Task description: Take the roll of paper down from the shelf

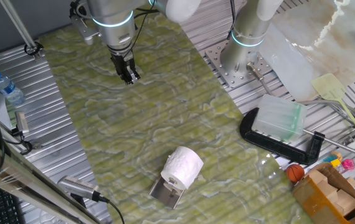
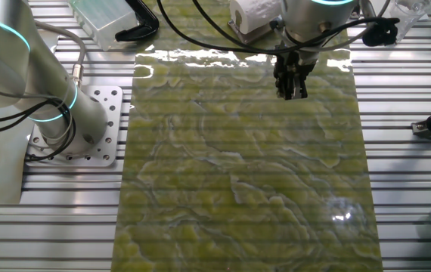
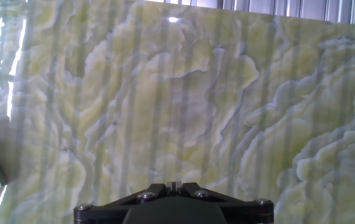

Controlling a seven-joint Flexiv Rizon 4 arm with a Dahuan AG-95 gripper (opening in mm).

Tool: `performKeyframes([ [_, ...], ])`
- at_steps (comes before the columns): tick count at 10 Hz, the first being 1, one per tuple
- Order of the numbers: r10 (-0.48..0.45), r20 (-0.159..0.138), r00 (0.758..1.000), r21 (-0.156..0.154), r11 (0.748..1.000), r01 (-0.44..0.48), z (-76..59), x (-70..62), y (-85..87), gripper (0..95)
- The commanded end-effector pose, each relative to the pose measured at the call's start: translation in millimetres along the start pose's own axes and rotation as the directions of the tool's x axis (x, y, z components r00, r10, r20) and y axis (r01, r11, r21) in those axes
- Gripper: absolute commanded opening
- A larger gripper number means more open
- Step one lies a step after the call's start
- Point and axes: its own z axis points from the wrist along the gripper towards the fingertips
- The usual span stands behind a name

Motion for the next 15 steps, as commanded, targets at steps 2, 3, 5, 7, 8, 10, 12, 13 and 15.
performKeyframes([
  [2, 0.001, -0.001, 1.0, -0.001, 1.0, -0.001, -0.1, -0.2, 0.2, 0.0],
  [3, 0.001, -0.002, 1.0, 0.0, 1.0, -0.001, -0.1, -0.2, 0.2, 0.0],
  [5, 0.002, -0.001, 1.0, -0.001, 1.0, -0.002, -0.1, -0.2, 0.2, 0.0],
  [7, 0.0, -0.005, 1.0, -0.001, 1.0, 0.0, -0.1, -0.2, 0.2, 0.0],
  [8, 0.002, -0.005, 1.0, -0.002, 1.0, -0.002, -0.1, -0.2, 0.2, 0.0],
  [10, 0.012, -0.004, 1.0, -0.002, 1.0, -0.012, -0.1, -0.2, 0.2, 0.0],
  [12, 0.01, -0.004, 1.0, -0.001, 1.0, -0.01, 0.0, -0.2, 0.3, 0.0],
  [13, 0.007, -0.004, 1.0, -0.001, 1.0, -0.007, 0.1, -0.3, 0.3, 0.0],
  [15, 0.002, -0.004, 1.0, 0.0, 1.0, -0.002, 0.1, -0.3, 0.3, 0.0],
])
